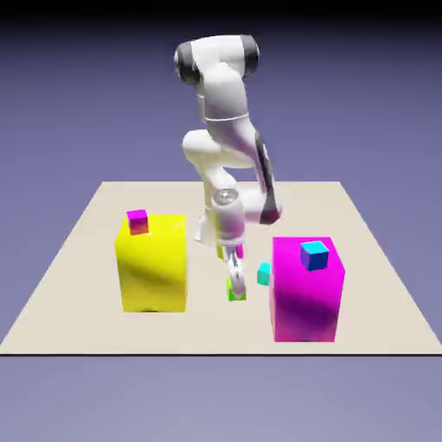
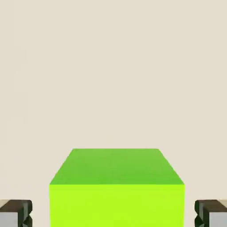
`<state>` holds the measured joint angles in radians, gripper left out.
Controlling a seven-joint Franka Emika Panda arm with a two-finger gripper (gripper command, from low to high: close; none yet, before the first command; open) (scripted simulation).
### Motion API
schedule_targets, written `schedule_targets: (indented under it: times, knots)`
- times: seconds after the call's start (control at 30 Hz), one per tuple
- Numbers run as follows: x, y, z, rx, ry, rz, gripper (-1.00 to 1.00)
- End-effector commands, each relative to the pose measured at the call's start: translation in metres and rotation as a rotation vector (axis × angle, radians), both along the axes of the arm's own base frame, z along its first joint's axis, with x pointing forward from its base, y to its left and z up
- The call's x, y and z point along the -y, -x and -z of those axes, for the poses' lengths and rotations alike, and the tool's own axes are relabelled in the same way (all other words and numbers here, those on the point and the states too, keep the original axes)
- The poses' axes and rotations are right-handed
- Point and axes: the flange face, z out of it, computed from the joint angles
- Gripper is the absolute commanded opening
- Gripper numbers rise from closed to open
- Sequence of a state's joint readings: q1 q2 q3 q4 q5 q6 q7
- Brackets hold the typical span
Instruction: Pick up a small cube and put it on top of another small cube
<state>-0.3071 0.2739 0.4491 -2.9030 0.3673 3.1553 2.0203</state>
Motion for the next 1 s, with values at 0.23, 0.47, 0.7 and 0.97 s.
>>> schedule_targets:
  times: [0.23,0.47,0.7,0.97]
  knots:
    - [0.004,-0.003,-0.051,0.0,-0.001,0.0,-1.0]
    - [0.009,-0.02,-0.09,0.013,-0.009,0.003,-1.0]
    - [0.115,-0.084,-0.216,0.115,-0.08,0.462,-1.0]
    - [0.226,-0.043,-0.333,0.104,-0.079,0.951,-1.0]
